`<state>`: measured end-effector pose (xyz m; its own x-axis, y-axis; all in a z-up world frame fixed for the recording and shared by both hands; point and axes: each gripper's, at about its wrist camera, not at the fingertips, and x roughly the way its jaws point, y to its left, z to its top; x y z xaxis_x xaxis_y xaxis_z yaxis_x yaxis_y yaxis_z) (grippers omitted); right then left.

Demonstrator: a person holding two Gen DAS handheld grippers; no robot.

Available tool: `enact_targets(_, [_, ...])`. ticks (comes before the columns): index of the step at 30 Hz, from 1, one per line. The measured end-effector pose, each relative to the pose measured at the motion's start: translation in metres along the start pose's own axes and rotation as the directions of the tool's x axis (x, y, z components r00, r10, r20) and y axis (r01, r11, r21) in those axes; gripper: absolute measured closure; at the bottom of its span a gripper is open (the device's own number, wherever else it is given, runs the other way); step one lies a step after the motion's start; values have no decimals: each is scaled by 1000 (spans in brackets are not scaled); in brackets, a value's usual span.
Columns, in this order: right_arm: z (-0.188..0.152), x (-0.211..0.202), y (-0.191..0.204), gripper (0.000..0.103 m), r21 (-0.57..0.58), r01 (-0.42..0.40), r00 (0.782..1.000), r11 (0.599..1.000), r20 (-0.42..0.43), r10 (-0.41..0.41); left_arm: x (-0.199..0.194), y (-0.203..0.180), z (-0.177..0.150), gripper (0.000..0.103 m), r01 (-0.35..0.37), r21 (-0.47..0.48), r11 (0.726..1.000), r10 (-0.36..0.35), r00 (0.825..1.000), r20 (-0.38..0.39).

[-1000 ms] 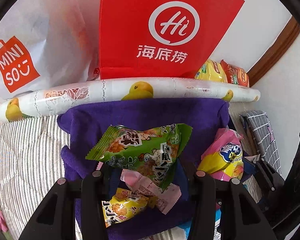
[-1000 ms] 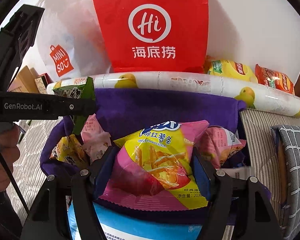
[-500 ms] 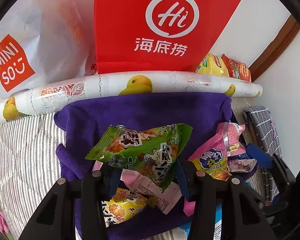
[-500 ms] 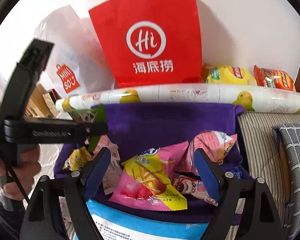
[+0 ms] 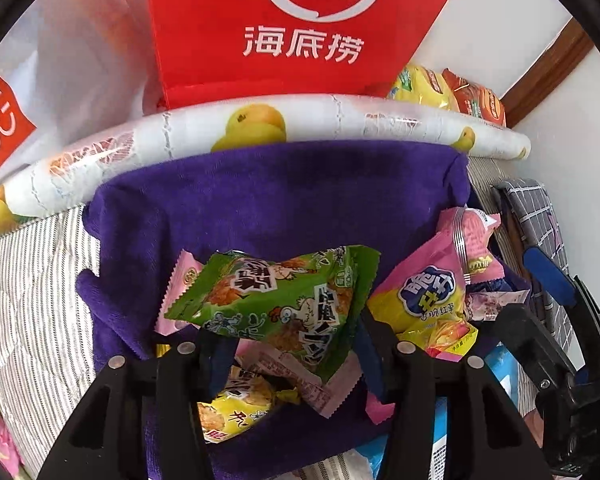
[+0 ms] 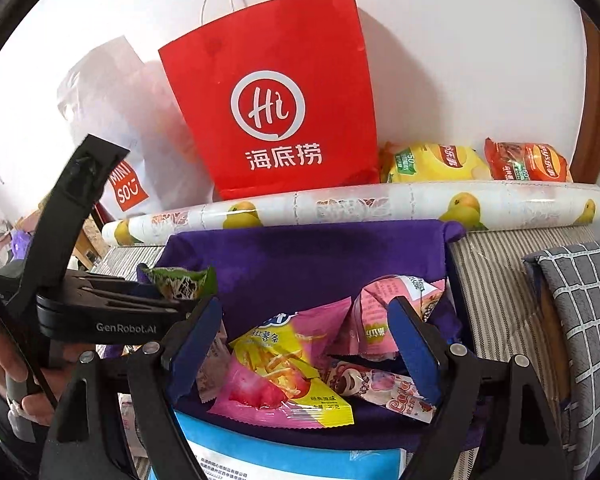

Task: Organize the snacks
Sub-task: 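Open the right tool to drop the chip bag while the left tool releases the green bag, then move both open tools back to the remaining packets beside the tissue box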

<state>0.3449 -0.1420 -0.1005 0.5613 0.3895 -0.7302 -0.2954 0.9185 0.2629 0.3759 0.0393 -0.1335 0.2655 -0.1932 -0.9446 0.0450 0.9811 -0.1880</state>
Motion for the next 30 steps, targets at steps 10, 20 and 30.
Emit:
enact_targets(10, [-1,-9,8,19,-34,24,999,999,49,-23,-26,-5,1,34,4,16,1000,-5,995,99])
enact_targets(20, [-2,-25,11,19,-20,9,996,1000,93,-7,-57,-7,-8,34,-36,16,999,33,987,160])
enact_targets(30, [-47,-89,30,19,-59,104,988,993,122,-96,-93,20,-72,34,39,-68,997,-25,979,204])
